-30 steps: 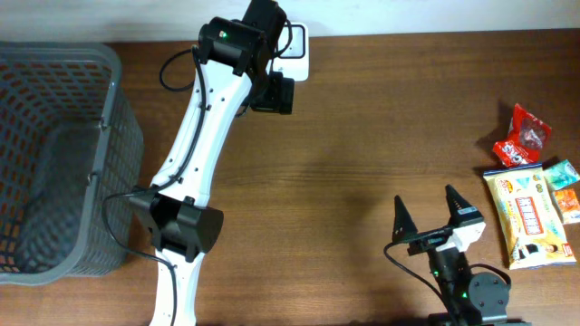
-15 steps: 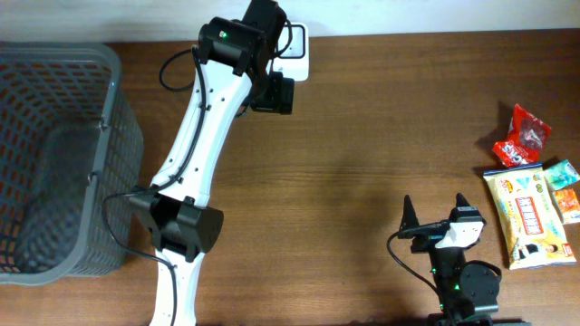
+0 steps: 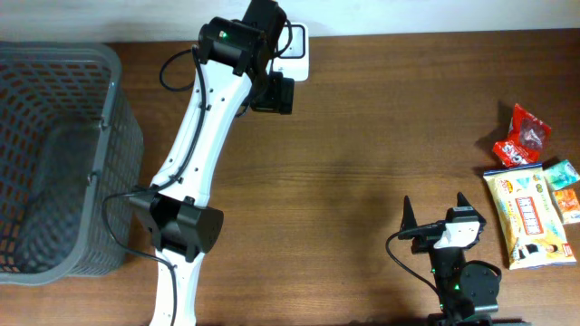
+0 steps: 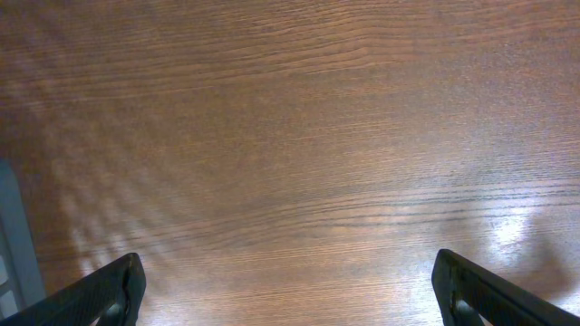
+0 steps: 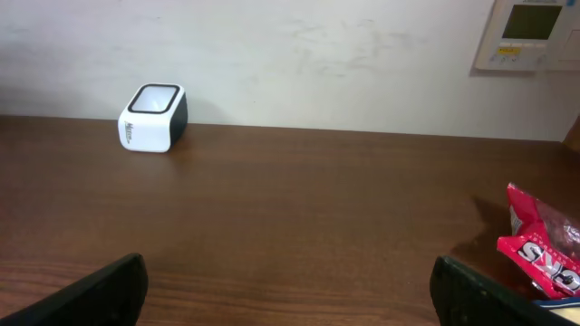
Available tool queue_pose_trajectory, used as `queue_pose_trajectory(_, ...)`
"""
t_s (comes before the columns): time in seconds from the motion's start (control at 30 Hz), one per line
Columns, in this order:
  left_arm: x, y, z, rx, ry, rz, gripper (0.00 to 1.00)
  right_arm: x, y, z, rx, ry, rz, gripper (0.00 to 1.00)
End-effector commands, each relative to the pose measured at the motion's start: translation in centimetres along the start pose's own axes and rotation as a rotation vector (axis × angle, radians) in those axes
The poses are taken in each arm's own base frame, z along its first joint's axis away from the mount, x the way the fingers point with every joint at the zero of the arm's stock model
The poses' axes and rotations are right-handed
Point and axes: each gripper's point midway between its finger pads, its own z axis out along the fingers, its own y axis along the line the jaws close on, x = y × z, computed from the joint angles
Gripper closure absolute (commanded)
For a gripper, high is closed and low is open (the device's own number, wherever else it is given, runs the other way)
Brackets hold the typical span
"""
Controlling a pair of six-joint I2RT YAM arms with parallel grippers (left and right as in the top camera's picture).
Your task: Scan the item barcode
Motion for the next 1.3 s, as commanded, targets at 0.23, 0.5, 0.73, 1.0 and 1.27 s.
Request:
queue_pose_trajectory(0.23, 0.3, 0.5, 0.2, -0.016, 0.019, -0.012, 0.01, 0.3, 0.1, 0.0, -0.002, 0.005, 0.008, 0.01)
queue_pose_trajectory(0.5, -0.4, -1.3, -1.0, 0.030, -0.043, -0.010, 0.01, 0.3, 0.1, 0.0, -0.002, 0.005, 0.008, 0.01)
queue_pose_trajectory(0.73, 0.3, -0.9, -2.0, 0.076, -0.237, 0.051, 0.01, 0.3, 0.1, 0.0, -0.002, 0.005, 0.008, 0.01)
queue_pose_trajectory(1.0, 10.8, 1.4, 6.0, 0.112, -0.455, 0.138, 0.01, 0.3, 0.1, 0.0, -0.002, 0.005, 0.008, 0.01)
queue_pose_trajectory(1.27, 17.6, 5.9, 2.1, 0.170, -0.994, 0.030, 0.01, 0.3, 0.1, 0.0, -0.002, 0.005, 0.008, 0.02)
